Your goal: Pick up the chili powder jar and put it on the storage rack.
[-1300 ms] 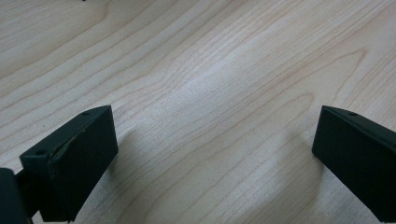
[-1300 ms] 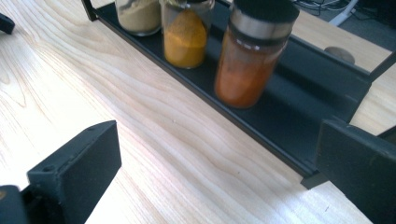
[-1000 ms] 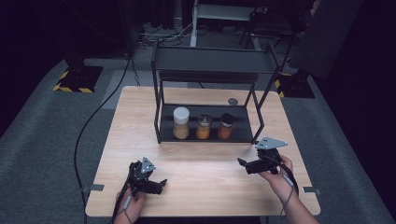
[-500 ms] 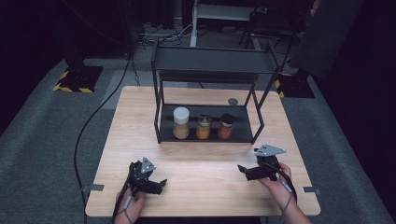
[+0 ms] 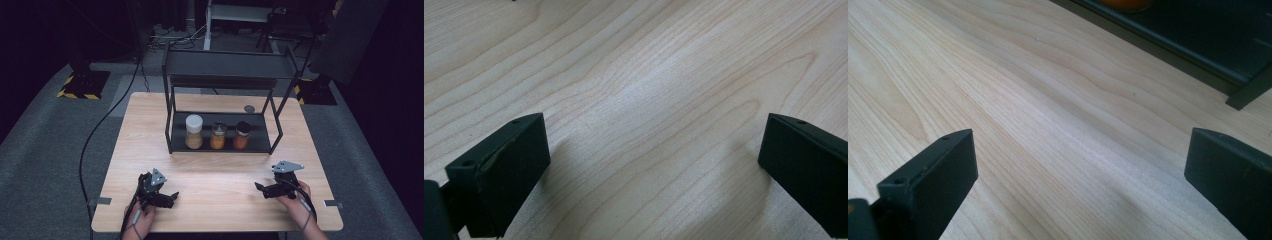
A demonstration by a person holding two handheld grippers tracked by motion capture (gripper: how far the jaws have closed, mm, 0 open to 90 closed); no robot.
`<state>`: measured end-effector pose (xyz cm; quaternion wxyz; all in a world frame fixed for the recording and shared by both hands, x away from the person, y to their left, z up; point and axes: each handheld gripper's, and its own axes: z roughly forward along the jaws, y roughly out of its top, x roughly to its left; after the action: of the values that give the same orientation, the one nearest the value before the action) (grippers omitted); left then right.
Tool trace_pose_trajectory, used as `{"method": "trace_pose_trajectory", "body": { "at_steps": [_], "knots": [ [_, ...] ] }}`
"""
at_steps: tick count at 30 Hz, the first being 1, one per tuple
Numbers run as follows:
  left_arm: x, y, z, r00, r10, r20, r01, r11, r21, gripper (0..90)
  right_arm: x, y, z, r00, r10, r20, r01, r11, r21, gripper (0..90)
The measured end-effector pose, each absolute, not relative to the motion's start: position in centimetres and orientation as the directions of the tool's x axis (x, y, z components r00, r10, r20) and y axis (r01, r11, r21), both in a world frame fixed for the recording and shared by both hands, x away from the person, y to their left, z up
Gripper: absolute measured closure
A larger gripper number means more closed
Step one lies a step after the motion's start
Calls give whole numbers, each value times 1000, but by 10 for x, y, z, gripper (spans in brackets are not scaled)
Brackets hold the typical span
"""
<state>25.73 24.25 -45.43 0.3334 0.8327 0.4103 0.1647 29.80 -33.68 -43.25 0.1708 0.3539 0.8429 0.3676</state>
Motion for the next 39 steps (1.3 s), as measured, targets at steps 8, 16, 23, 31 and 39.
{"method": "trace_pose_trajectory", "body": {
  "at_steps": [8,16,23,31,39],
  "knots": [
    [257,243,-454,609,793,1,573,-441,691,0,298,-338,-441,-682,731,-14,494,476,727,4],
    [257,242,-454,606,795,-1,575,-438,691,0,298,-339,-448,-680,733,-2,510,475,717,4],
    [257,242,-454,605,796,0,575,-437,691,0,298,-338,-451,-681,732,-1,516,481,709,4],
    [257,242,-454,604,797,0,576,-437,691,0,293,-338,-458,-677,736,-9,505,474,721,0],
    [257,242,-455,605,797,0,576,-437,691,0,293,-338,-458,-677,736,-9,506,474,721,0]
  ]
}}
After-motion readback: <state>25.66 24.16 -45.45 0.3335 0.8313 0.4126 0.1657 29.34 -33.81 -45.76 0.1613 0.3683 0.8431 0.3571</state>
